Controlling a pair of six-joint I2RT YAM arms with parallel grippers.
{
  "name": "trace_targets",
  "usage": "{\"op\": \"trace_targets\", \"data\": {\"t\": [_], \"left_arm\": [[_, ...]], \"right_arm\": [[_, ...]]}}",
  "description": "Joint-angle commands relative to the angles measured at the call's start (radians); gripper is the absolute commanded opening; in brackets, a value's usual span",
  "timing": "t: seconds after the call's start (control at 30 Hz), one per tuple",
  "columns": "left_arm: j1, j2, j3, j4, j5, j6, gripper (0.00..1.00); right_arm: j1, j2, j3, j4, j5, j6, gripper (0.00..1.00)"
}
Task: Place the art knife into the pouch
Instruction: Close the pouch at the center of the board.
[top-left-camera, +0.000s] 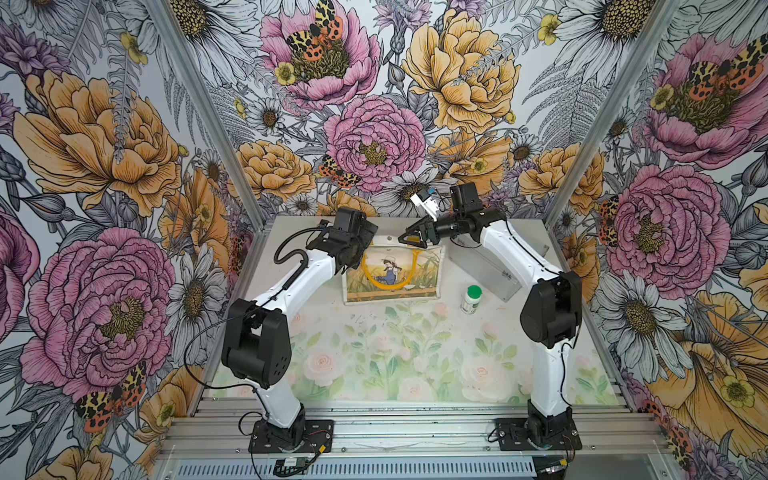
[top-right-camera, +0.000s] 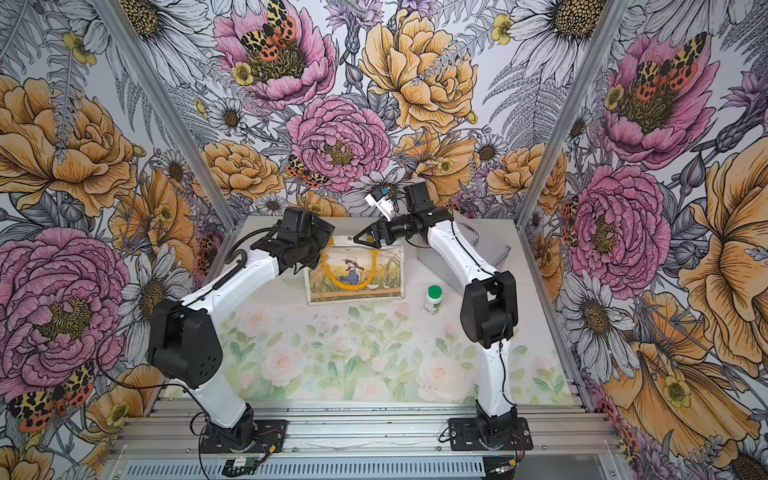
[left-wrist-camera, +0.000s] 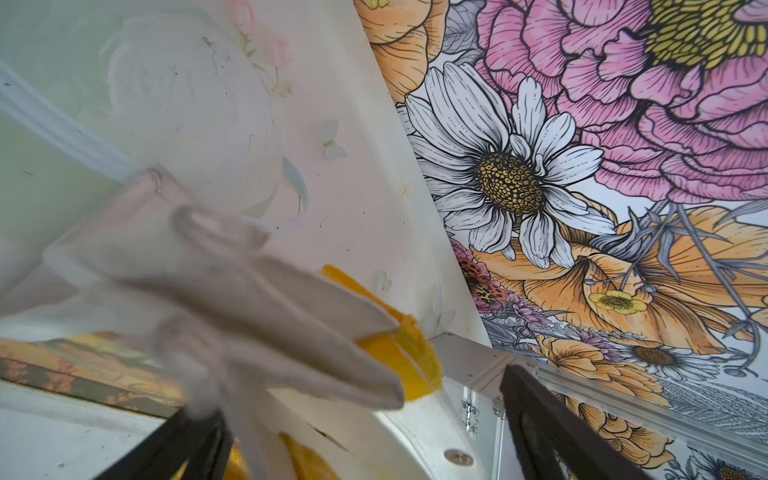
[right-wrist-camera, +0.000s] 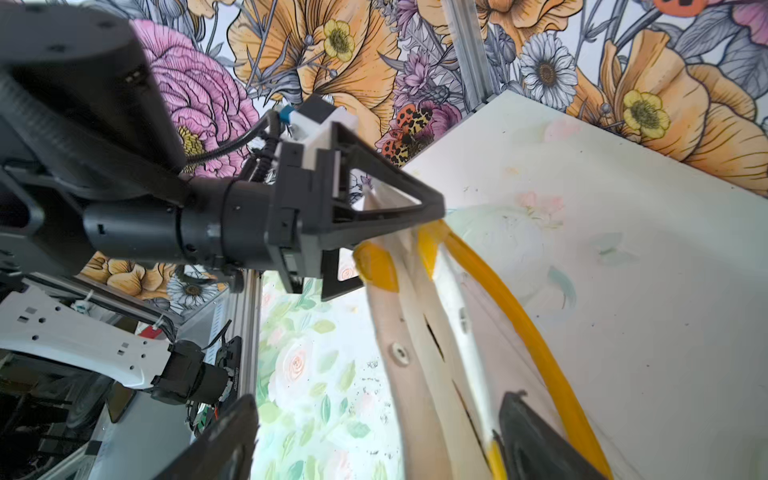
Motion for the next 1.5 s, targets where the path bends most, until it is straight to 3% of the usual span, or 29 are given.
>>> {"op": "trace_targets", "data": {"t": [0.0,0.1,0.3,0.57,0.67,0.8,1.2,1.47], "left_arm": [[0.010,0.025,0.045,0.020,0.056,0.045,0.99],[0.016,0.043,0.060,0.019,0.084,0.059,0.99],[0.013,0.024,0.039,0.021,0.106,0.075,0.98],[-0.023,-0.099,-0.055,0.021,0.070,0.100,0.99],[-0.033,-0.129,-0.089,0.021,0.067,0.094,0.99],[-0.042,-0.162,-0.118,0.013,0.029,0.110,0.99],[-0.047,-0.177,-0.113,-0.033,-0.022,0.134,0.99],[-0.038,-0.128,-0.048,-0.062,-0.035,0.162,0.99]], "right_arm": [[0.061,-0.018,-0.012,-0.123,0.175,-0.109,0.90],[0.100,0.004,0.001,-0.178,0.312,-0.161,0.90],[0.103,-0.008,0.035,-0.180,0.420,-0.156,0.83],[0.069,-0.014,0.182,-0.180,0.437,-0.180,0.87],[0.030,0.053,0.267,-0.182,0.365,-0.156,0.89],[-0.022,0.156,0.351,-0.185,0.155,-0.086,0.89],[-0.092,0.270,0.370,-0.188,-0.255,-0.008,0.91],[-0.090,0.241,0.281,-0.189,-0.272,-0.014,0.91]]}}
